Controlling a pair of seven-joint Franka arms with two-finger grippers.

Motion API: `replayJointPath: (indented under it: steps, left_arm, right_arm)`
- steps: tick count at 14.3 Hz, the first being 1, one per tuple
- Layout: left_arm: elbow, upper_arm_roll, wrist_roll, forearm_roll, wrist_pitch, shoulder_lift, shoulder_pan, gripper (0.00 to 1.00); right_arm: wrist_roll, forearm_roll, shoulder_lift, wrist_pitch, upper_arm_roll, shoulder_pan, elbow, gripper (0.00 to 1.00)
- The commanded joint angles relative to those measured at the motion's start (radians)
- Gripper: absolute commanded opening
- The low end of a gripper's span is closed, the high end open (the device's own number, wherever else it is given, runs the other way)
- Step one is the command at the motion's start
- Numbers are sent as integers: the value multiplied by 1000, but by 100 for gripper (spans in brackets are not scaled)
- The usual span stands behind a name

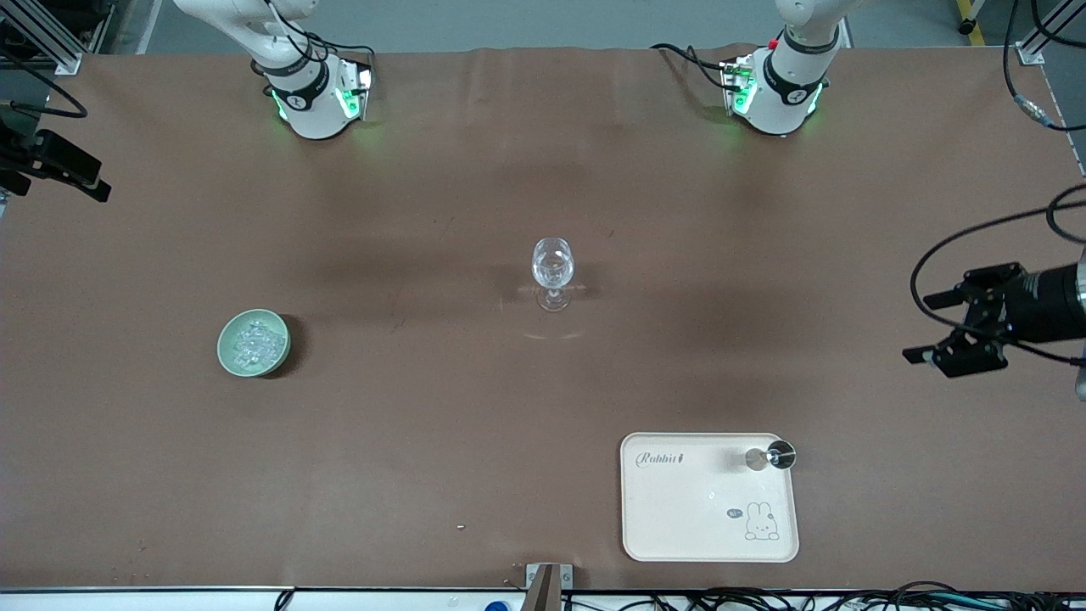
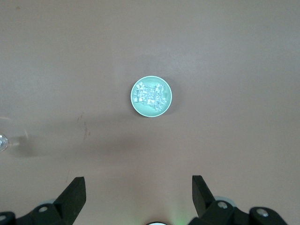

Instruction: Pour wine and add ice with both arms

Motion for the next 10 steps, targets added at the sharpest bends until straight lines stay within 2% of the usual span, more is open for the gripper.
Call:
replayJointPath:
  steps: [1, 3, 4, 5, 7, 9, 10]
  left_arm:
    - [-36, -61, 84, 89, -47, -86, 10, 100]
    - [-40, -90, 131, 140, -74, -134, -1, 100]
    - [-44, -78, 177, 143, -83, -163, -47, 100]
    - [-44, -39, 219, 149, -101, -184, -93, 100]
    - [-62, 105, 332, 151, -115, -252, -226, 100]
    - [-136, 243, 442, 149, -114, -336, -349, 100]
    - [-157, 282, 483, 151, -114, -364, -386, 100]
  right_arm:
    - [-2, 13, -26, 12, 0, -8, -25, 99]
    - [-2, 13, -26, 10, 0, -10, -31, 98]
    - [-2, 13, -26, 13, 0, -10, -39, 98]
    - [-2, 13, -27, 13, 0, -10, -39, 98]
    - [-2, 13, -27, 13, 0, -10, -38, 99]
    - [-9, 13, -27, 12, -2, -13, -33, 100]
    - [-12, 13, -27, 12, -2, -17, -31, 100]
